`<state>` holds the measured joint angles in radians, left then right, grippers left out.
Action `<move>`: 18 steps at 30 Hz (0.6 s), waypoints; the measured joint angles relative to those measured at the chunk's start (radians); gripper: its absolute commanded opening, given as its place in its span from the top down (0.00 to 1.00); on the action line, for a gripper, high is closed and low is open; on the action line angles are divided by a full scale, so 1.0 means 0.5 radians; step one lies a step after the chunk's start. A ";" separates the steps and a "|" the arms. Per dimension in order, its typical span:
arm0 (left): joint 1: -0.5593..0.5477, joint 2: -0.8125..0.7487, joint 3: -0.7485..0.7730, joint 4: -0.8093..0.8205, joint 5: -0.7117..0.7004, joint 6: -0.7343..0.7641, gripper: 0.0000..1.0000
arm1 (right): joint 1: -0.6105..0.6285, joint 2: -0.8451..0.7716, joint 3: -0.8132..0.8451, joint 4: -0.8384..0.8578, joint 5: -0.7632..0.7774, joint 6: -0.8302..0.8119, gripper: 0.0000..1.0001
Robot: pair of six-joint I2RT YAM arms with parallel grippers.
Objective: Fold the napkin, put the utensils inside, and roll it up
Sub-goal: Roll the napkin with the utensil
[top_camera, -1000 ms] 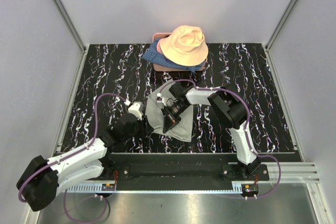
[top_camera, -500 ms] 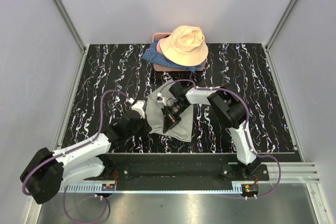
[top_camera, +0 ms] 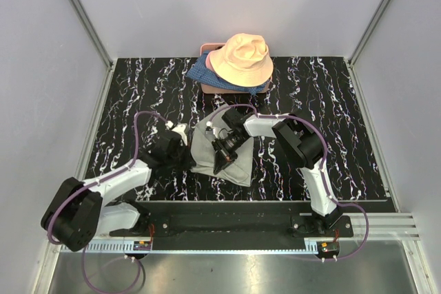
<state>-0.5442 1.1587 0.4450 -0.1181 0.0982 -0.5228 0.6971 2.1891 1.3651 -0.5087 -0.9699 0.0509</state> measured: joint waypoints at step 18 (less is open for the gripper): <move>0.043 0.150 0.079 -0.025 0.111 0.068 1.00 | 0.003 -0.854 -0.485 0.220 0.479 -0.005 0.36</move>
<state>-0.5224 1.2339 0.4843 -0.1307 0.1539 -0.4889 0.6987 1.7622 1.1225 -0.3988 -0.7303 0.0483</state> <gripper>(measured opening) 0.009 0.621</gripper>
